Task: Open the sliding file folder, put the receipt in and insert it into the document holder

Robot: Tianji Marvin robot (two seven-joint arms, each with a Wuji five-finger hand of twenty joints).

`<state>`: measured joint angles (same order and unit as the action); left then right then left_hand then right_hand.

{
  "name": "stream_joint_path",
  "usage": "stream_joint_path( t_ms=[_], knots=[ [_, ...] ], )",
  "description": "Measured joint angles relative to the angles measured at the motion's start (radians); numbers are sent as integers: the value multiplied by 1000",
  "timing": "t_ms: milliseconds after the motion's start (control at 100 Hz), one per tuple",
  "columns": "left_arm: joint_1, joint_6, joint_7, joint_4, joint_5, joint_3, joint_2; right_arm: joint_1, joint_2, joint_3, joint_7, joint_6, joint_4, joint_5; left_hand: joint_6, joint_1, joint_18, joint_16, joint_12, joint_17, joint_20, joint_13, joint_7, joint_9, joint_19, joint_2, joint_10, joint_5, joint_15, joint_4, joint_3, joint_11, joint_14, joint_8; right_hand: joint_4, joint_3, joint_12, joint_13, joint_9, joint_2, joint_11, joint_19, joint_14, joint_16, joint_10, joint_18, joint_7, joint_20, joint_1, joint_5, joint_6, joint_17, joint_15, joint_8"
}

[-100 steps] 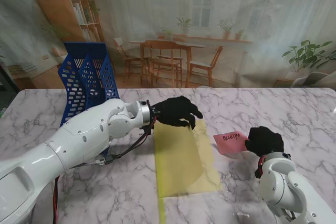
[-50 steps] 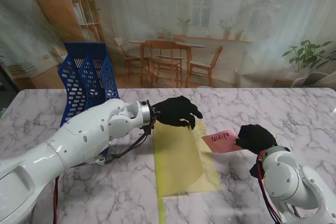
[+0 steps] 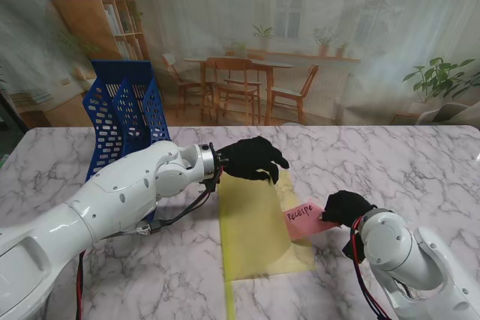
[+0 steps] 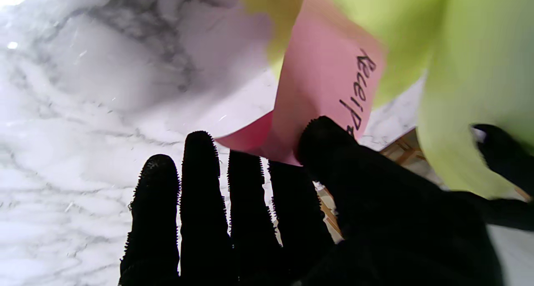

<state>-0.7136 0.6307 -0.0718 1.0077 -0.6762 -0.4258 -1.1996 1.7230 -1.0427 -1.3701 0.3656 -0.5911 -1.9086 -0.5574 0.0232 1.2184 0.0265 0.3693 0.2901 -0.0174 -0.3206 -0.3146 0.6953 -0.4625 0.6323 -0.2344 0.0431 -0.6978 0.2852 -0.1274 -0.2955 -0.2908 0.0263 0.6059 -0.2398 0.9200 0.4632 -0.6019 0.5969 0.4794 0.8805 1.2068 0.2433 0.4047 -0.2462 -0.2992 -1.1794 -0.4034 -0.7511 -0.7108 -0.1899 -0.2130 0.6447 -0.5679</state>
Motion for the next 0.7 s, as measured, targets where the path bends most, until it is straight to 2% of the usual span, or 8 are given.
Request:
stream_joint_path(
  t_ms=[240,460,570,700],
  knots=[
    [1,2,-3,-1,-2,1,-1,-31,-4,45,-53,16,85,-115,0,0,0,0,0,0,0,0,0,0,0,0,0,0,0,0,0,0,0,0,0,-9,9,17,-3,0,0,1,0,0,0,0,0,-8,0,0,0,3,0,-1],
    [4,2,-6,-7,1,9,-4,-44,-5,67,-58,16,94,-75,0,0,0,0,0,0,0,0,0,0,0,0,0,0,0,0,0,0,0,0,0,-10,11,31,-40,-10,0,1,0,1,0,0,0,-8,0,0,0,20,2,-1],
    [7,-1,-5,-17,13,17,-10,-57,-6,79,-59,13,94,-22,0,0,-1,0,0,0,0,0,0,0,0,0,0,0,0,0,0,0,0,0,0,-11,11,47,-69,-17,0,1,0,9,0,0,0,-8,0,1,0,28,5,-1],
    [8,-8,-8,-26,17,21,-17,-83,-9,103,-69,3,100,-9,0,0,-1,0,0,0,0,0,0,0,0,0,0,0,0,0,0,0,0,0,0,-11,11,71,-85,-17,0,1,0,11,0,1,0,-9,0,1,0,40,20,-1]
  ],
)
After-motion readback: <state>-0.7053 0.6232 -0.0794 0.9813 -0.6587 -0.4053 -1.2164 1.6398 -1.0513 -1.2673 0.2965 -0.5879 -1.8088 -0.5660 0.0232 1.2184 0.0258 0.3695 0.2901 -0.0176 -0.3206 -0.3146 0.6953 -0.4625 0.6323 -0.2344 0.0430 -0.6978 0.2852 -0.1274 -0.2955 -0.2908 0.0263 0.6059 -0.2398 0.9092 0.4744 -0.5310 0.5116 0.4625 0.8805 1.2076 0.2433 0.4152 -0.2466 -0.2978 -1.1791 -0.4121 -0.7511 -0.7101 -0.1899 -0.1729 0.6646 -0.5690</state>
